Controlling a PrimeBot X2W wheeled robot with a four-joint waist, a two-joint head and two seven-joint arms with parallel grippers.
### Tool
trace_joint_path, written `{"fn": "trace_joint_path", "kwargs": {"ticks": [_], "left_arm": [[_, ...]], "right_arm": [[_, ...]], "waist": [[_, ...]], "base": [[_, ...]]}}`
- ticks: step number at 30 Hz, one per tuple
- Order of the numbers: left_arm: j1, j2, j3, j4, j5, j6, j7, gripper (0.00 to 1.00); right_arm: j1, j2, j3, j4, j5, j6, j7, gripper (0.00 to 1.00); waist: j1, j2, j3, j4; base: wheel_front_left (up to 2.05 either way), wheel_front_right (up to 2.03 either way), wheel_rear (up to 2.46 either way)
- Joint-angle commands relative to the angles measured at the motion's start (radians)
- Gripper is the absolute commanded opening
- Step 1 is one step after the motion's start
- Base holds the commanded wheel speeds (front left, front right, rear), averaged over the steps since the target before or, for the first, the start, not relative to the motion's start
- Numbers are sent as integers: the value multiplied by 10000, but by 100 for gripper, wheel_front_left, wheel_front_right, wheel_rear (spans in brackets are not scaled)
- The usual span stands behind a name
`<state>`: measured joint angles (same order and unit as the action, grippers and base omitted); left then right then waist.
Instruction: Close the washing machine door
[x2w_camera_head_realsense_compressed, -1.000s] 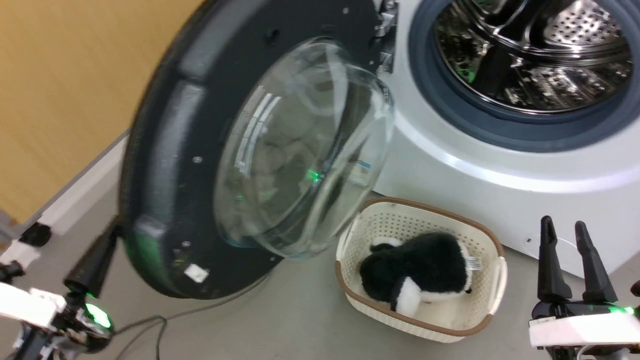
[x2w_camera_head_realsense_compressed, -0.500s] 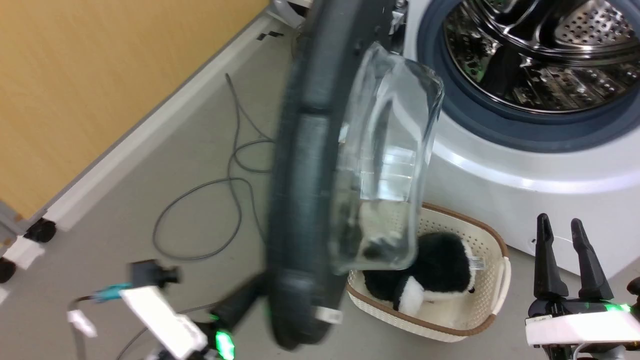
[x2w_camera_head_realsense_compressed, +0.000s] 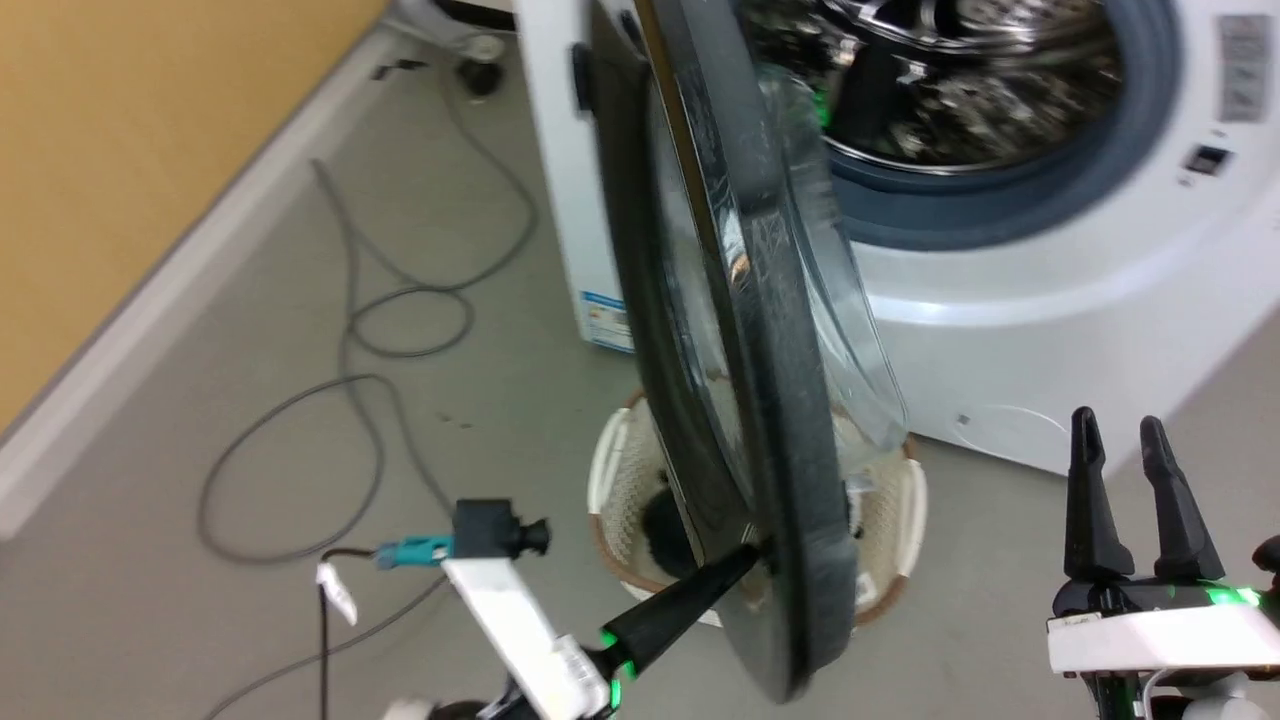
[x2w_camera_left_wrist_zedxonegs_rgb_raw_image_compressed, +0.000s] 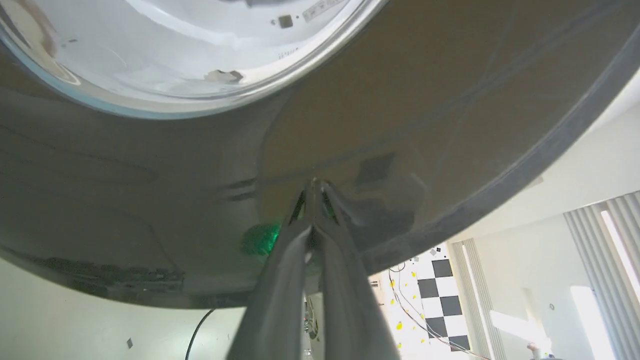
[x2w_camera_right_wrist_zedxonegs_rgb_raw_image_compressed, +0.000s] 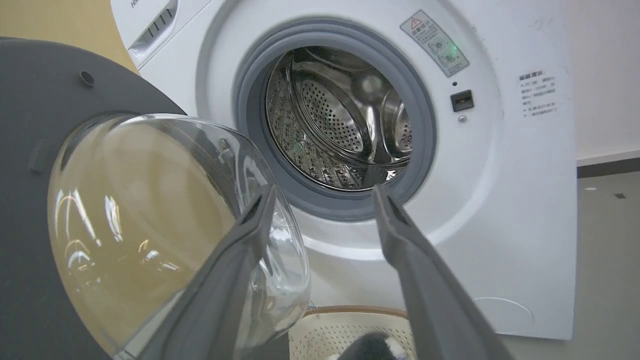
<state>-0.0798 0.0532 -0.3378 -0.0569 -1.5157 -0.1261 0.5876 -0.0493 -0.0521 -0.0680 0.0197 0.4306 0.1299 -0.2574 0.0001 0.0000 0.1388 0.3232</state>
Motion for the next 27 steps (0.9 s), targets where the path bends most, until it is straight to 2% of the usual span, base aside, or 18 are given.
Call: {"fn": "trace_joint_path", "kwargs": {"ticks": [1,8,15,18,23,27], "left_arm": [[-239,-29,-147,63,118,-45,-154,0],[-1330,-29,-1612,911,188,-46,-1856,0],[-2502,-29,-2966,2310,882,-46,-3874,0],[-2833,-29,-3503,2873,850,-46,-4632,0],[-3097,-30,-4110,3164,460,-46,-5263,0],[-3262,214,-4350,3136,944,-46,-5839,0]], "right_arm": [[-155,19,4,-26,-64,8,-44,100],[-257,19,-100,-44,-65,8,-44,100],[-347,19,57,-35,8,8,-44,100],[-364,19,116,-18,34,8,-44,100],[-316,19,74,-19,61,8,-44,100],[-189,19,-12,-7,53,8,-44,100]], "waist": [[-1,0,126,-478],[-1,0,332,-1493],[-1,0,438,-2217],[-1,0,438,-2407],[-1,0,353,-2511],[-1,0,148,-2411]], "base": [[0,0,0],[0,0,0],[0,0,0],[0,0,0],[0,0,0],[0,0,0]]}}
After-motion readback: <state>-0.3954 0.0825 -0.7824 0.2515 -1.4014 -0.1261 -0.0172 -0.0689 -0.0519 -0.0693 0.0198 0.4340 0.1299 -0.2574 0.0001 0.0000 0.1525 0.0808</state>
